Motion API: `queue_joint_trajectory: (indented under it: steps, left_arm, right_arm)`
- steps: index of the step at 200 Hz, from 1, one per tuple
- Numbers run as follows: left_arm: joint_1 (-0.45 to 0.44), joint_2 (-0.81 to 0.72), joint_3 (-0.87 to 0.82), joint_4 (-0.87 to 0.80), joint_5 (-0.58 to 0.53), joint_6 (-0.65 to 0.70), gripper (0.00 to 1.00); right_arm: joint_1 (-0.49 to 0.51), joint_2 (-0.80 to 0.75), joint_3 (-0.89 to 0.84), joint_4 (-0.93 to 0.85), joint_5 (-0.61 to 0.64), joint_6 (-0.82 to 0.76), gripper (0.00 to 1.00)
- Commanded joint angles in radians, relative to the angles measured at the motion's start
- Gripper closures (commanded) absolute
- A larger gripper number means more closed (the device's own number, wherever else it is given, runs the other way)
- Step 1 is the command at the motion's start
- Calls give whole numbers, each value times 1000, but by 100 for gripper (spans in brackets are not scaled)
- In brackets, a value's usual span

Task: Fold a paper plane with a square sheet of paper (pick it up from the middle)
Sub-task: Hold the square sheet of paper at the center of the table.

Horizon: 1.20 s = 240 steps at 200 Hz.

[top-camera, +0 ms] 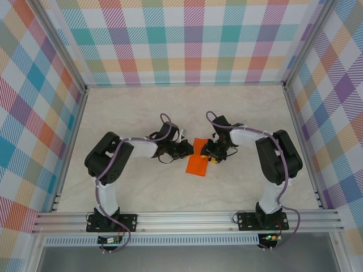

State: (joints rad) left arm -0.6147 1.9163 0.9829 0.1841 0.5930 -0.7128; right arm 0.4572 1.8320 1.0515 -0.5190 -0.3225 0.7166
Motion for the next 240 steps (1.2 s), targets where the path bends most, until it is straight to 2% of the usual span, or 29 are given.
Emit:
queue_joint_trajectory:
  steps: [1, 21, 65, 112, 178, 240]
  left_arm:
    - [-13, 9, 19, -22, -3, 16, 89]
    - [-13, -2, 14, -31, -35, 13, 89]
    - [-13, -63, -23, -64, -193, -13, 91]
    - [-11, -107, -60, -33, -231, -31, 92]
    - [-12, -78, -54, 45, -110, -26, 92]
    - [-26, -2, 2, 51, -1, -16, 95]
  right_arm:
    - [17, 126, -64, -27, 149, -35, 56]
    - [17, 131, -62, -26, 150, -28, 56]
    - [17, 139, -65, -20, 149, 16, 56]
    - [17, 151, -64, -19, 140, 32, 57]
    - [17, 161, -55, -24, 141, 25, 57]
    - [17, 165, -56, -30, 146, 17, 57]
